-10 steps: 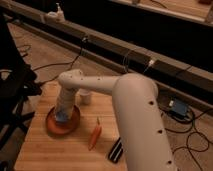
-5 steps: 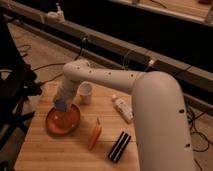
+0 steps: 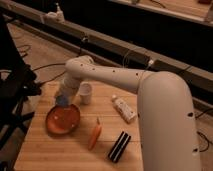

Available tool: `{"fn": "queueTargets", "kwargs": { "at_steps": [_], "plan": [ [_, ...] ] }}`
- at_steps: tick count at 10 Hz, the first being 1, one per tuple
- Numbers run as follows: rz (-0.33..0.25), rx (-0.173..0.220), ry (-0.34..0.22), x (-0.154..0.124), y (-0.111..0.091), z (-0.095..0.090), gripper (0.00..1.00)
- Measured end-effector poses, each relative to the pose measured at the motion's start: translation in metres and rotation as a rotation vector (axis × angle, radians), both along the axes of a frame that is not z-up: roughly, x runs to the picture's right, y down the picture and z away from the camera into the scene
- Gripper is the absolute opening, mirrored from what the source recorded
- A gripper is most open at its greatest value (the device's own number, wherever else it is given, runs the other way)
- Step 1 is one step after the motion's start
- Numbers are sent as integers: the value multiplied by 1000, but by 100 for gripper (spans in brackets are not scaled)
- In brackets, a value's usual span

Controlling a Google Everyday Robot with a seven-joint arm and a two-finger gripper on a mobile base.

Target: Place the white sponge in the ceramic cup

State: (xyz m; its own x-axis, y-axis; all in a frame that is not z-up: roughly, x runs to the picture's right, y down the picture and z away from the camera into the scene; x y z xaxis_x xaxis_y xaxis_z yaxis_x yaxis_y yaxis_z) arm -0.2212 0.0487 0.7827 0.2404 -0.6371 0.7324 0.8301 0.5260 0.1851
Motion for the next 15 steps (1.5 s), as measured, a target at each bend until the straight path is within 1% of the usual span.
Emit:
{"fn": "queueTargets", "kwargs": {
  "at_steps": [2, 4, 5, 7, 9, 10, 11, 12, 13, 15],
  "plan": [
    [12, 2, 1, 3, -6, 0, 0],
    [57, 20, -1, 12, -28, 1, 0],
    [72, 23, -2, 15, -35, 2, 0],
    [114, 18, 26, 37, -48, 11, 0],
    [150, 4, 61, 55, -53, 18, 0],
    [170, -4, 81, 66, -55, 22, 3],
    [192, -14, 107, 80, -57, 27, 14],
    [198, -19, 118, 84, -57, 29, 22],
    [203, -25, 128, 87, -59, 32, 34],
    [201, -33, 137, 86, -61, 37, 52]
  ]
}}
